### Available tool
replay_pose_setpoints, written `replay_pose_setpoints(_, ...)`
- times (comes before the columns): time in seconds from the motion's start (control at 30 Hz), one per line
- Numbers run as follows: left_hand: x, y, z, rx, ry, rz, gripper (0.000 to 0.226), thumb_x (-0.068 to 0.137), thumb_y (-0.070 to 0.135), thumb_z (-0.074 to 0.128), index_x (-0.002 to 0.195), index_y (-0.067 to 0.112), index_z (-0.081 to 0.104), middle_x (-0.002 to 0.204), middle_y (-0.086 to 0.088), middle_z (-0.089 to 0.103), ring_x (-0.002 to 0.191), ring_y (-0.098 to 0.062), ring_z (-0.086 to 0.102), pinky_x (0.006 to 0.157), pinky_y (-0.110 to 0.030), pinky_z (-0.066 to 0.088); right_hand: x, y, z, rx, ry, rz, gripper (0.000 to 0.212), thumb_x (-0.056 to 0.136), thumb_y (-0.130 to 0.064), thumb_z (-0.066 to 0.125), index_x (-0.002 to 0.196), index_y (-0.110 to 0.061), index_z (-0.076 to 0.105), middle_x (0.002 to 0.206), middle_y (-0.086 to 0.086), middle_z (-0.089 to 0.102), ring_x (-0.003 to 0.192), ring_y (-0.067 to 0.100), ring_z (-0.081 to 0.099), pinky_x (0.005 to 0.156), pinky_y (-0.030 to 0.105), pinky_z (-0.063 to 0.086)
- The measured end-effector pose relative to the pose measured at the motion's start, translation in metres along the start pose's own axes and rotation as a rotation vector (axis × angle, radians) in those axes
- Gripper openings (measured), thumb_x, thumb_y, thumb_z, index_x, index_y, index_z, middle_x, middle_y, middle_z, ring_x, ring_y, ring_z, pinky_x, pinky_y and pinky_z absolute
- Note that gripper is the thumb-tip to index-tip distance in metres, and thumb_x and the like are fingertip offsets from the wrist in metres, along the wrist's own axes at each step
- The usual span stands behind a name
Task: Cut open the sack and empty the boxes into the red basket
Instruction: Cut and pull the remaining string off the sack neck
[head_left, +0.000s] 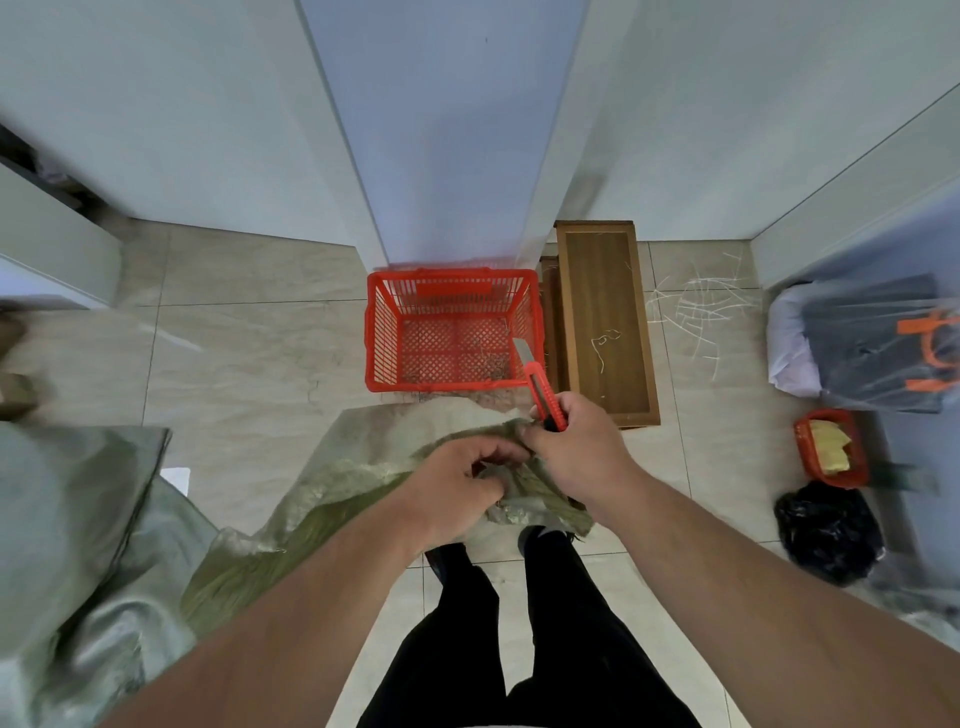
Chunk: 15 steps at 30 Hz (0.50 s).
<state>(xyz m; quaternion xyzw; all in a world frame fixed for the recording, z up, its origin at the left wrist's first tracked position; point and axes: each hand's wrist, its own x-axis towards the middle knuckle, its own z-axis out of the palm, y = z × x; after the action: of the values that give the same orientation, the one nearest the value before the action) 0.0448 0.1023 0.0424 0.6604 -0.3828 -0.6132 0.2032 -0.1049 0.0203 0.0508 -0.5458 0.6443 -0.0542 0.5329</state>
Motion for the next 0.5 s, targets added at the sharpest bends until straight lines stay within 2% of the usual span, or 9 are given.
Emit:
replay_pose_setpoints(0.07,0.002,0.0,-0.001,0.012,-0.029,0.001,0.048,0.095,0.004,0.063,0.13,0.036,0.068,0.114,0.02,0.071,0.104,0.006,0.067,0.09,-0.01,0.052,-0.004,0.001,-0.005,-0.016,0.002,0.009,0.01,0.1,-0.028,0.068,0.097,-0.019,0.064,0.079,0.002,0.058,0.068,0.017,0.054,0.063,0.033,0.047)
replay_pose_setpoints(0.13,0.004,-0.001,-0.002,-0.01,-0.019,-0.005,0.052,0.095,0.005,0.066,0.136,0.036,0.064,0.118,0.018,0.071,0.107,0.004,0.067,0.089,-0.008,0.052,-0.014,0.0,-0.017,-0.072,0.035,-0.034,0.02,0.105,-0.032,0.059,0.096,-0.015,0.062,0.072,0.001,0.054,0.06,0.017,0.05,0.055,0.036,0.047)
replay_pose_setpoints(0.2,0.005,-0.002,-0.002,-0.03,0.006,-0.003,0.051,0.094,0.009,0.069,0.136,0.036,0.064,0.116,0.019,0.072,0.102,0.004,0.069,0.086,-0.007,0.053,-0.033,0.0,-0.034,-0.175,0.063,-0.16,0.024,0.108,-0.03,0.05,0.095,-0.013,0.062,0.069,0.0,0.054,0.055,0.019,0.051,0.052,0.04,0.048)
replay_pose_setpoints(0.27,0.007,-0.002,-0.003,-0.035,0.006,0.011,0.048,0.094,0.01,0.071,0.133,0.036,0.065,0.108,0.019,0.074,0.092,0.008,0.069,0.08,-0.007,0.053,-0.057,0.001,-0.051,-0.403,-0.027,-0.294,0.02,0.11,-0.029,0.047,0.11,-0.02,0.065,0.076,-0.004,0.062,0.058,0.012,0.056,0.051,0.025,0.046)
replay_pose_setpoints(0.33,0.006,0.001,-0.004,-0.033,0.0,0.024,0.045,0.094,0.007,0.071,0.127,0.037,0.066,0.096,0.019,0.073,0.077,0.013,0.067,0.071,-0.005,0.05,-0.075,0.005,-0.058,-0.71,-0.167,-0.364,0.025,0.111,-0.034,0.044,0.132,-0.032,0.058,0.092,-0.01,0.065,0.072,0.005,0.061,0.061,0.02,0.048)
replay_pose_setpoints(0.4,0.007,0.003,-0.003,-0.014,-0.005,0.03,0.046,0.094,0.007,0.07,0.13,0.036,0.064,0.088,0.019,0.071,0.067,0.015,0.064,0.065,-0.002,0.047,-0.081,0.009,-0.057,-0.928,-0.21,-0.4,0.033,0.111,-0.035,0.04,0.144,-0.035,0.046,0.106,-0.009,0.067,0.085,0.013,0.066,0.074,0.031,0.056)
replay_pose_setpoints(0.5,0.006,0.004,-0.002,0.014,-0.014,0.042,0.047,0.096,0.008,0.069,0.136,0.033,0.062,0.08,0.023,0.067,0.062,0.018,0.061,0.062,0.0,0.044,-0.077,0.008,-0.048,-1.085,-0.168,-0.474,0.042,0.111,-0.03,0.041,0.152,-0.032,0.039,0.115,-0.005,0.068,0.09,0.02,0.069,0.076,0.036,0.059)
